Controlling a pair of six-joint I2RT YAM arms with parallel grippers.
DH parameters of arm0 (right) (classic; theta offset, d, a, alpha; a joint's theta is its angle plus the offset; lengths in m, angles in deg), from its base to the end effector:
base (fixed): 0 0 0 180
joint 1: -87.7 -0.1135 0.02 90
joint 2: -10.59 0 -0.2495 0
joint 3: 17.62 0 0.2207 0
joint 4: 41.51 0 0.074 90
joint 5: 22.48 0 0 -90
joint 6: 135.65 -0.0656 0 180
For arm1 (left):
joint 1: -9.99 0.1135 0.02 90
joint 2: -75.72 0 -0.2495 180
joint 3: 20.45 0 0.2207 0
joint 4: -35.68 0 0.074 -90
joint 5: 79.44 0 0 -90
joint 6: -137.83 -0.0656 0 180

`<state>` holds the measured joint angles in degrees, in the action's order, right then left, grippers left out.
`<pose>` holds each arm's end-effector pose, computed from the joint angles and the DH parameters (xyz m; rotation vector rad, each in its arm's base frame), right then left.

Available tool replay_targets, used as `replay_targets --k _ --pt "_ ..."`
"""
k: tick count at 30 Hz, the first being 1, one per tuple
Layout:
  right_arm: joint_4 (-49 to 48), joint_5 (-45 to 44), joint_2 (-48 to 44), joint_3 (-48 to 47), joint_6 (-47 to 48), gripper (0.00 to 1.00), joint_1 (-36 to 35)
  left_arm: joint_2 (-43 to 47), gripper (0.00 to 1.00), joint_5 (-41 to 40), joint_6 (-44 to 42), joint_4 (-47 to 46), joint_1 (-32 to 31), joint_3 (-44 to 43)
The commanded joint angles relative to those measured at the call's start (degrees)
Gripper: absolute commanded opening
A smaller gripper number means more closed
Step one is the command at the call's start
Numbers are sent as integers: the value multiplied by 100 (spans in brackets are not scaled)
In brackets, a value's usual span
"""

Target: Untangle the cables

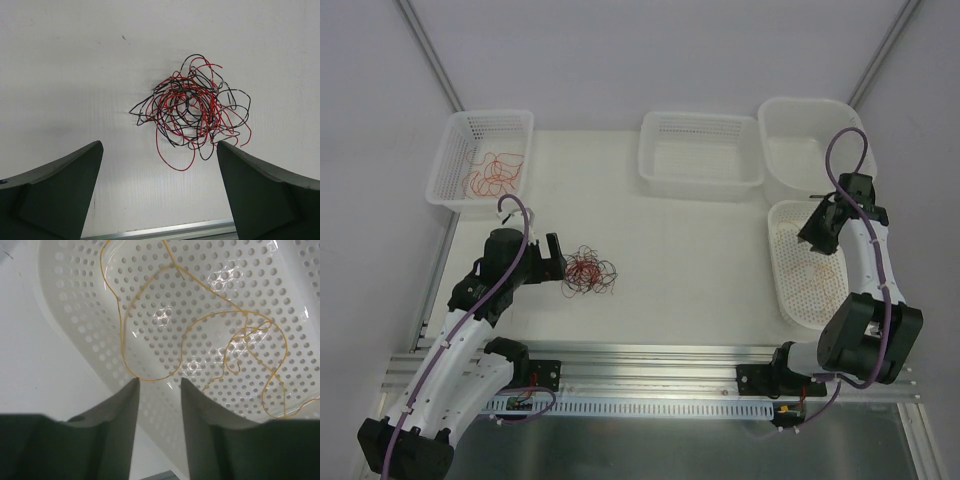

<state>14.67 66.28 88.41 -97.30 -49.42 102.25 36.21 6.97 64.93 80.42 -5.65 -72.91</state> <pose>0.2604 -0.0690 0.2512 0.4101 2.4881 -0.1034 0.1563 -0.0395 0.2482 -0.0645 2.1354 -0.2709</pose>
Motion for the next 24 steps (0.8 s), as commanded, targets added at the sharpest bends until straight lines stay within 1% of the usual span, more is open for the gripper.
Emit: replay_targets --k 1,3,4,6,7,8,9,13,14,15,16,17,19,20,21,22,24 --pt "-156 -175 -135 -263 -106 45 31 -4 99 17 -58 -128 61 21" --pt "-77 -62 -249 -412 -106 56 13 -57 99 52 -67 -129 52 21" --pt "-68 -44 -293 -439 -98 67 -13 -75 99 69 -67 -129 52 13" --pt "-15 -26 -451 -492 -63 74 -171 -136 99 165 -67 -129 52 12" --pt "-15 26 -496 -492 -10 80 -250 -162 99 210 -58 -137 61 4" --pt "3 70 -557 -475 -1 82 -433 -180 99 245 -58 -129 52 4" --pt "3 79 -610 -440 17 83 -539 -224 99 297 -58 -137 52 21" --pt "-146 667 -1030 -255 166 85 -1128 -426 99 543 -6 -129 52 4" --pt "-286 895 -1093 -194 305 85 -1443 -470 99 588 38 -129 52 -14" --pt "-340 932 -1172 -97 342 85 -1681 -566 99 649 91 -129 43 -14" --pt "-401 984 -1225 -9 351 85 -2101 -628 99 702 187 -137 43 -40" --pt "-619 1272 -1313 78 377 85 -2279 -715 99 763 240 -137 52 -66" --pt "-857 1537 -1331 350 456 85 -2613 -988 99 808 415 -137 43 -119" --pt "-1128 1756 -1314 447 421 85 -2954 -1085 99 816 495 -146 43 -128" --pt "-1288 1854 -1279 544 404 85 -3123 -1277 99 834 548 -164 43 -154" --pt "-1394 1881 -1235 667 273 85 -3464 -1375 99 852 670 -164 52 -207" --pt "-1631 1811 -1042 721 228 85 -3843 -1655 97 922 881 -216 43 -269"
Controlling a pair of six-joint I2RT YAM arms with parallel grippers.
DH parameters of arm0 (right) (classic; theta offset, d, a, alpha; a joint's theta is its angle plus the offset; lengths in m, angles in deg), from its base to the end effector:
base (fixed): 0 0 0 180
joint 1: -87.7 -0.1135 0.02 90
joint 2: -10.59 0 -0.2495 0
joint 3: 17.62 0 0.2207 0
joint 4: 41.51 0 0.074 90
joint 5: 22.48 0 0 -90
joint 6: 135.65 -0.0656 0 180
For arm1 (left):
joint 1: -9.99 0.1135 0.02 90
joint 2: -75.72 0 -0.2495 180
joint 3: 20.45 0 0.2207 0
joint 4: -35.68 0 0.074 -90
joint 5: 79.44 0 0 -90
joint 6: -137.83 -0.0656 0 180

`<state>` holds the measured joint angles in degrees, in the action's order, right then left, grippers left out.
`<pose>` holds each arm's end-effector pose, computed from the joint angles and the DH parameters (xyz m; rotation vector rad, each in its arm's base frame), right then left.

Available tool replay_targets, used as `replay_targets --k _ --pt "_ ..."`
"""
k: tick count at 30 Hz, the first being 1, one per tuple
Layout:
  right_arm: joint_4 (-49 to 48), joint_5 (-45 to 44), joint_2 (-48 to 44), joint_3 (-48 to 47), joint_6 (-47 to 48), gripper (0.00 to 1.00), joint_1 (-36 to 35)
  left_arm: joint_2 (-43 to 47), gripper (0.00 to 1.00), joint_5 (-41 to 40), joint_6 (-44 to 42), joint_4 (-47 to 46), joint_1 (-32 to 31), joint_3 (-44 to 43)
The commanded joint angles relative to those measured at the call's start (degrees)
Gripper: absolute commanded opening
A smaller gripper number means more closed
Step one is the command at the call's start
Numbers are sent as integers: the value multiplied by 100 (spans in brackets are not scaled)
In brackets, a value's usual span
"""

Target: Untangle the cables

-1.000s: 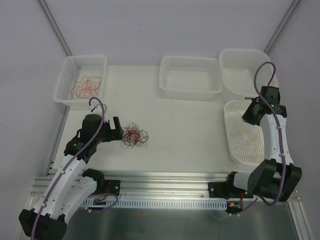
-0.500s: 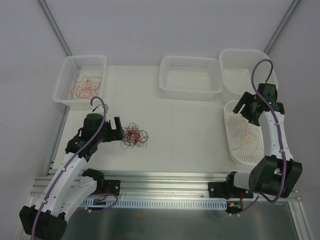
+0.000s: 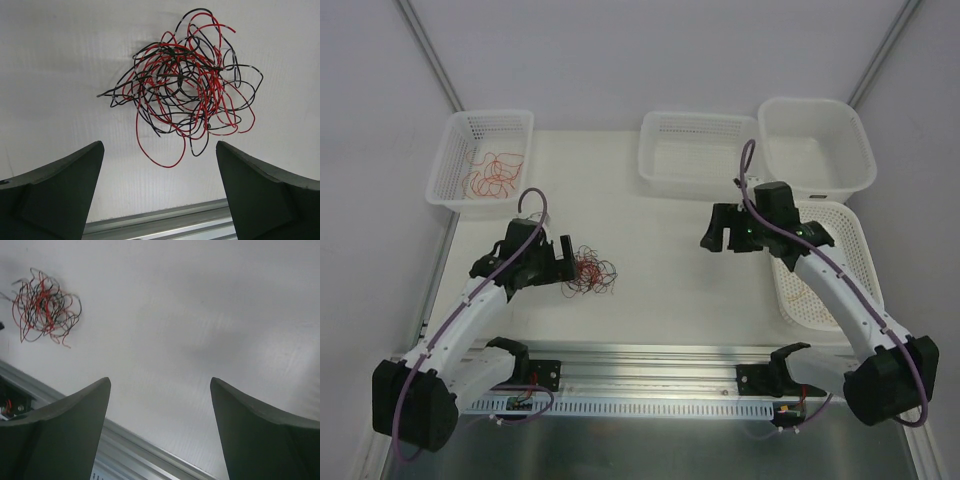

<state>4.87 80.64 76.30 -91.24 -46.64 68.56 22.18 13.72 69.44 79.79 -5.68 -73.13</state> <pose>0.2256 0.0940 0.2855 -0.4794 2.2078 0.4457 0.1830 -0.0551 0.2123 -0.0964 2.3849 -0.3786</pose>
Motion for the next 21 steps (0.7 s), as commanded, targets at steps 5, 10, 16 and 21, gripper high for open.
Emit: replay_targets --k 5,10,16,21 --pt "-943 235 688 -7 -76 85 -1530 -736 89 343 818 -399 10 -326" --pt "-1022 59 1118 -227 -199 85 -2040 -1088 74 501 1161 -671 -130 -317" --pt "-1075 -152 1058 -113 -287 85 -2235 -1431 46 493 1293 -900 -446 -265" --pt "-978 76 944 -34 54 85 -2235 -1563 11 572 1539 -1058 -780 -422"
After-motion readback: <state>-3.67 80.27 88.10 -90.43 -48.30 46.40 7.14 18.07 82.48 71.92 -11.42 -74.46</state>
